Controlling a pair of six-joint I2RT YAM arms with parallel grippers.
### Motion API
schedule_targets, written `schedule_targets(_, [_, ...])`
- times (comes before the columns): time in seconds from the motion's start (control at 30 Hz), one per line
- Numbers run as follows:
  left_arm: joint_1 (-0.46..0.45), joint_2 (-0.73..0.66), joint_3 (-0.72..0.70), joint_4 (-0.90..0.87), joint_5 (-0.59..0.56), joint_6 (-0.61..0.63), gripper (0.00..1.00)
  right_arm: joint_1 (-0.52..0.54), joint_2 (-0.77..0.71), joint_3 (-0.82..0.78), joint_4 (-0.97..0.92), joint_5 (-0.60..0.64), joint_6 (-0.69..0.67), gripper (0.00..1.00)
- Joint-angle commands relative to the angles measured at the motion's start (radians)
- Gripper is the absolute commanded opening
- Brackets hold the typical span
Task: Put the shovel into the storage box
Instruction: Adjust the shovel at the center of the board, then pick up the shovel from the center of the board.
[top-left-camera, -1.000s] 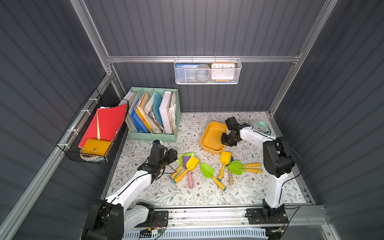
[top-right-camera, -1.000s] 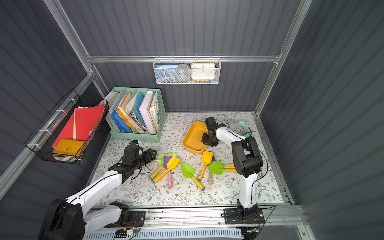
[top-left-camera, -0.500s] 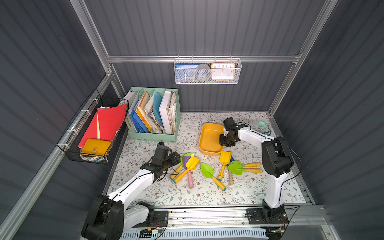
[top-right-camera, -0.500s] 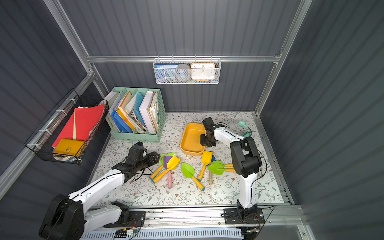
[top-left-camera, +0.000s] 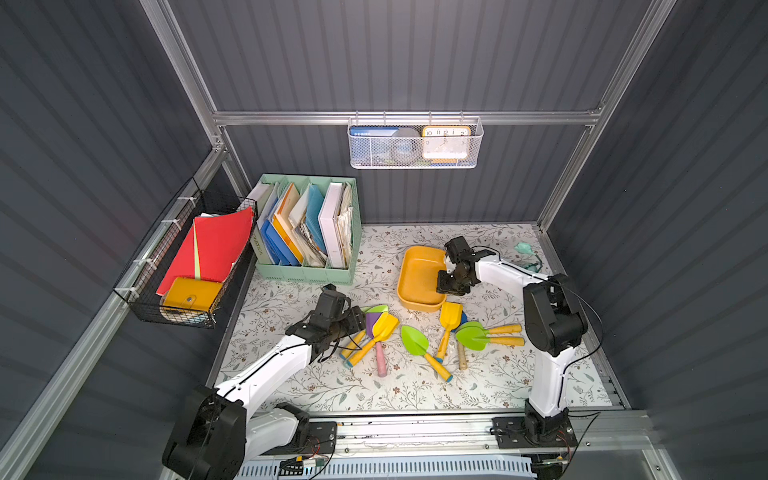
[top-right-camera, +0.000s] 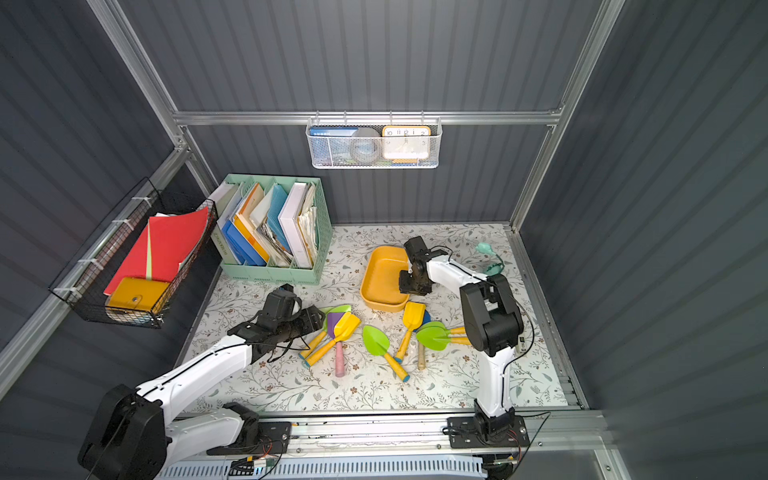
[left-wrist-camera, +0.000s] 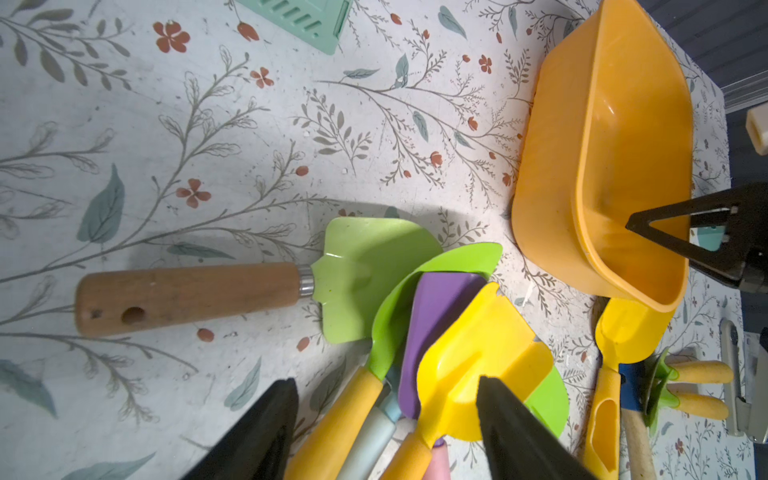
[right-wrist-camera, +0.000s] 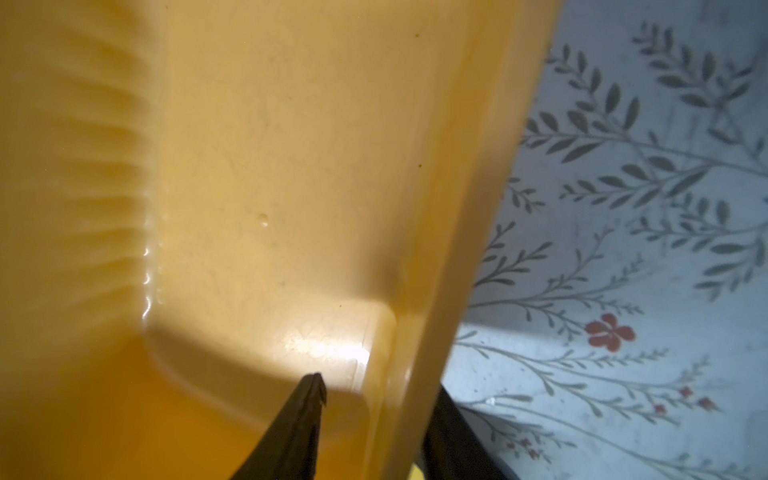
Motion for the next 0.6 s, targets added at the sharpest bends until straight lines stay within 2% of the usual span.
schedule_targets(0.0, [-0.009, 0.003, 0.041, -0.105, -0.014, 0.014, 0.72, 0.005, -0.067, -0.013, -0.002, 0.012, 0.001, 0.48])
schedule_targets(0.23, [-0.031, 0.008, 0.064, -0.219, -0.020, 0.018, 0.64, -0.002, -0.146, -0.031, -0.058, 0.075, 0.010, 0.51])
schedule_targets(0.37, [-0.079, 0.031, 0.075, -0.243, -0.028, 0.005, 0.60, -0.008, -0.221, -0.093, -0.052, 0.084, 0.029, 0.51])
schedule_targets(0.57, [-0.168, 0.133, 0.104, -0.260, -0.043, 0.010, 0.57, -0.009, -0.341, -0.203, -0.041, 0.057, 0.048, 0.52])
